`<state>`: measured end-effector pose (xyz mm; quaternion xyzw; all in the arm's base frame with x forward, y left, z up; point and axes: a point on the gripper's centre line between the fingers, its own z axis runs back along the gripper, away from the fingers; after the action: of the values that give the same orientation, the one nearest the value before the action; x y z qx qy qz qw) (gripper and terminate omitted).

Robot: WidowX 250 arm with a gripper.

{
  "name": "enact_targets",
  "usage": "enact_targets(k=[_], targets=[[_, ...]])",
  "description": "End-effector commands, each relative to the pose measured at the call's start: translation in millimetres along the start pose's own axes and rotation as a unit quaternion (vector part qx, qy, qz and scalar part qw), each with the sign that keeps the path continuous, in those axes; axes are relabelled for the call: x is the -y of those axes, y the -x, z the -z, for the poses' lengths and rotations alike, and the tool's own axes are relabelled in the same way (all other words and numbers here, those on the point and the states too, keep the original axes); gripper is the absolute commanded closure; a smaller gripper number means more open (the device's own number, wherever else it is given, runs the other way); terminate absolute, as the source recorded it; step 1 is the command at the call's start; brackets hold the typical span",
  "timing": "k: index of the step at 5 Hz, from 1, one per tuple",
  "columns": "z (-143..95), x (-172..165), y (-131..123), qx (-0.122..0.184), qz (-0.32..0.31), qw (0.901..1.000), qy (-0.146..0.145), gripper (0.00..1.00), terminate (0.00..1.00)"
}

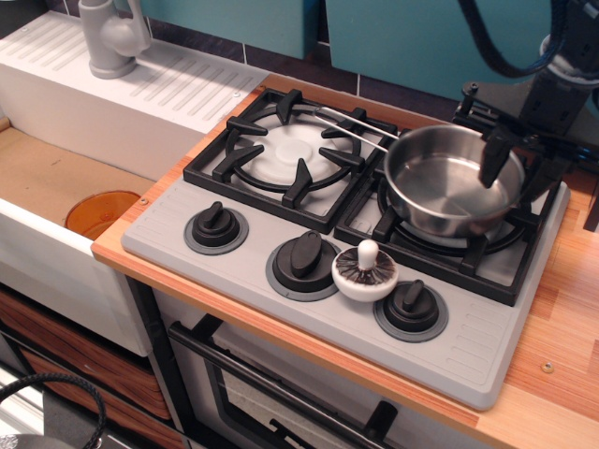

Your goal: Put pot or pan on stove and put mushroom in pot or pan

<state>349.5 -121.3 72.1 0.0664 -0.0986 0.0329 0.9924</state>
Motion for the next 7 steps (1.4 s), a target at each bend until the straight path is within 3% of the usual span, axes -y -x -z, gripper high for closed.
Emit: enact_targets(k=[1,3,4,7], targets=[[-34,-10,-4,-0.007,0.012,0.9999,0.01,0.0,0.0],[-56,-48,5,-0.034,0.043,0.9984,0.012,0.0,0.0],[-51,-61,13,-0.039,0.053,0.9977,0.013,0.0,0.0],[-51,-61,13,-0.039,0.053,0.9977,0.013,0.0,0.0]])
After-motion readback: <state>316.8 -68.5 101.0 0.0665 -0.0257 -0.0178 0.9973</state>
